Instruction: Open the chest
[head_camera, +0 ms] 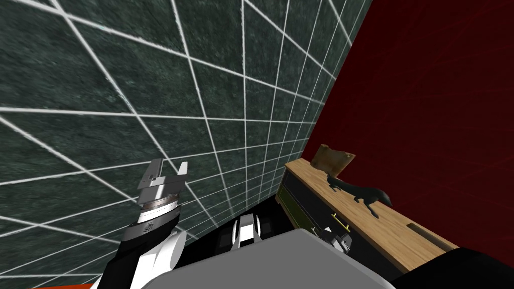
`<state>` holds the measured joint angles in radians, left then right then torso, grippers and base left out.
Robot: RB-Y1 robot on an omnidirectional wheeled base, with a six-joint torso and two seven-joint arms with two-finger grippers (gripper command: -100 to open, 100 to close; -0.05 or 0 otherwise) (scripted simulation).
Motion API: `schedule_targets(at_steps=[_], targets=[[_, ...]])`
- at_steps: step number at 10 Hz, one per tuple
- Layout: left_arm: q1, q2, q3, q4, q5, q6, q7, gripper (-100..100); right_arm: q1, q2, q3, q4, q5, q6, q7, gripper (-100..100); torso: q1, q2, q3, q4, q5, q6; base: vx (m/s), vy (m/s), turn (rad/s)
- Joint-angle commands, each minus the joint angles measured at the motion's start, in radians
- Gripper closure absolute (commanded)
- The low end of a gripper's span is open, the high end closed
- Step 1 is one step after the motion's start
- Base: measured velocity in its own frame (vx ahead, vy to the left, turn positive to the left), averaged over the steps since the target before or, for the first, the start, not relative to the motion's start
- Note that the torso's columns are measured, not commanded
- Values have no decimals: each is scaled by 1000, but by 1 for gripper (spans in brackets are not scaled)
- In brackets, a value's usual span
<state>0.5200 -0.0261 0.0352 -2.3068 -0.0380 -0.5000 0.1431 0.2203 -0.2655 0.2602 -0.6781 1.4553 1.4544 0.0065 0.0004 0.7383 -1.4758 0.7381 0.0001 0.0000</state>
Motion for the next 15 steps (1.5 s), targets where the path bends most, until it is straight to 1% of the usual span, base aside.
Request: schedule_targets(at_steps=[1,3,4,6,8,9,10,11,12,13,14,15], targets=[[0,0,0,0,0,0,0,0,1,-10,-1,49,51,60,-5,-100,0,0,0,0,0,0,33,-11,60],[0,0,0,0,0,0,0,0,-1,-18,-3,83,84,95,-10,-100,0,-1,0,0,0,0,34,-6,40],[0,0,0,0,0,0,0,0,-2,-17,-3,71,72,80,-9,-100,0,0,0,0,0,0,14,-5,7],[0,0,0,0,0,0,0,0,-9,-67,-15,59,50,39,4,-100,0,1,1,0,0,0,-11,14,21],[0,0,0,0,0,0,0,0,-9,-67,-15,59,50,39,4,-100,0,1,0,0,0,0,-11,7,3],[0,0,0,0,0,0,0,0,-14,-65,-15,71,50,38,-3,-100,-1,0,0,0,0,0,0,0,0],[0,0,0,0,0,0,0,0,-3,-32,-6,66,67,70,-3,100,-1,-1,-1,0,0,0,11,-11,-25],[0,0,0,0,0,0,0,0,0,-18,-3,68,74,83,-5,100,-1,-2,-1,0,0,0,19,-33,-31],[0,0,0,0,0,0,0,0,-1,-37,-8,66,70,79,-5,100,-8,-3,2,-2,-11,-1,4,-1,-13],[0,0,0,0,0,0,0,0,1,-52,-11,53,63,68,4,100,-12,-2,2,-1,-10,-1,-27,120,7],[0,0,0,0,0,0,0,0,1,-57,-12,49,60,62,7,100,-5,-1,3,-1,-9,-1,-29,157,-7],[0,0,0,0,0,0,0,0,1,-62,-13,46,57,55,9,100,-3,-1,3,-1,-8,-2,-33,149,-3]])
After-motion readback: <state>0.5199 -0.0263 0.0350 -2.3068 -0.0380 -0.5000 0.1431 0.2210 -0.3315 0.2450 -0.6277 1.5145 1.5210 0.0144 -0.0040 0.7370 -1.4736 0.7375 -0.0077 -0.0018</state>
